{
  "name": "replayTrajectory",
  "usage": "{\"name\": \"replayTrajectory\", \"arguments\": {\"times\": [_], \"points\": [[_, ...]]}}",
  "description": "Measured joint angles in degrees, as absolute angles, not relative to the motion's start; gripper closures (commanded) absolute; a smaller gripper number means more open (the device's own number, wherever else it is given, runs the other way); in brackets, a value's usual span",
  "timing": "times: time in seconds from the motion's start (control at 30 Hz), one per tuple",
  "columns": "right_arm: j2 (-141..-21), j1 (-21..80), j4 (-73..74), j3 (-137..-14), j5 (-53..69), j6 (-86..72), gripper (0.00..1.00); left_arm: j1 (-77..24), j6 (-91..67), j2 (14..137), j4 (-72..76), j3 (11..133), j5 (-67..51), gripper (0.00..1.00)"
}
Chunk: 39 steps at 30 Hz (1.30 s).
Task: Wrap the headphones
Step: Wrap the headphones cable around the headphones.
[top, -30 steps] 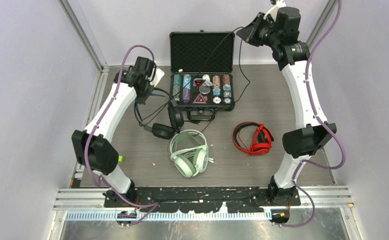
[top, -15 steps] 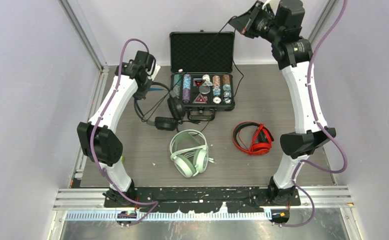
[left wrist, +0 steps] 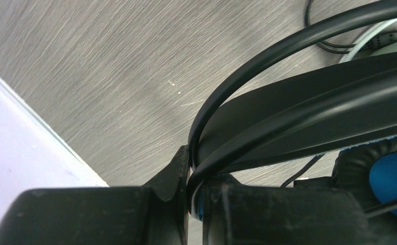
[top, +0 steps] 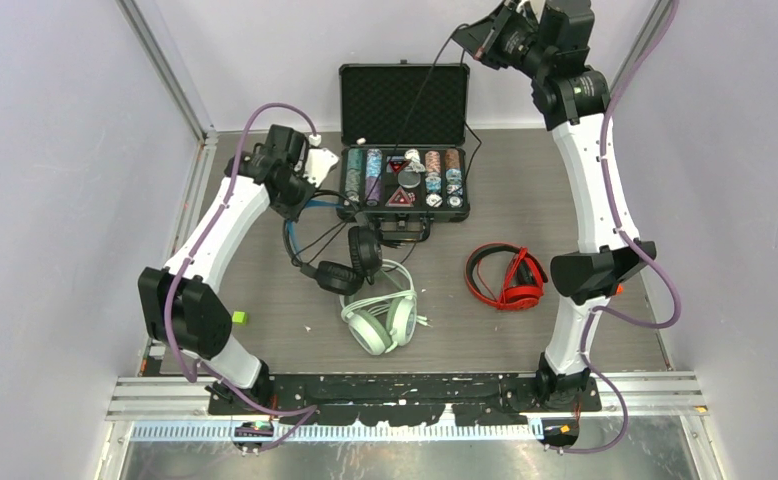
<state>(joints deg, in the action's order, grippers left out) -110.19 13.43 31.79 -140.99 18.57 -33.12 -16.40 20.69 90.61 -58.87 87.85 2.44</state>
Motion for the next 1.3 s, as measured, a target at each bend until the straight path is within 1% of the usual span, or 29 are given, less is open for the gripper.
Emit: {"name": "replayTrajectory", "arguments": {"times": [0.27, 0.37, 0.47, 0.63, 0.83, 1.07, 1.3], "points": [[-110.78, 13.39, 31.68, -141.58, 17.85, -33.61, 0.99, -16.38, 24.34, 90.61, -57.32, 86.28, -3.09, 1.00], [-110.78, 13.37, 31.68, -141.88, 17.85, -33.63, 0.99, -16.43, 24.43, 90.61, -56.75, 85.97, -3.31, 1.00], [-110.78, 13.39, 31.68, -141.99, 17.91, -33.71, 1.00, -16.40, 23.62, 90.94, -56.55, 86.37, 0.12, 1.00], [-110.78, 13.52, 31.73, -141.99, 18.98, -35.11, 1.00, -16.38, 20.64, 95.96, -58.52, 92.47, 8.19, 1.00], [-110.78, 15.66, 31.77, -141.97, 20.49, -37.34, 0.99, -16.38, 16.86, 98.74, -59.59, 94.39, 13.78, 1.00], [-109.93, 19.88, 31.68, -140.81, 22.72, -41.43, 1.00, -14.20, 8.97, 107.20, -66.59, 105.19, 19.64, 1.00], [-105.08, 25.78, 29.74, -133.25, 24.97, -46.46, 1.00, -9.45, 0.43, 113.71, -71.37, 116.73, 21.96, 1.00]]}}
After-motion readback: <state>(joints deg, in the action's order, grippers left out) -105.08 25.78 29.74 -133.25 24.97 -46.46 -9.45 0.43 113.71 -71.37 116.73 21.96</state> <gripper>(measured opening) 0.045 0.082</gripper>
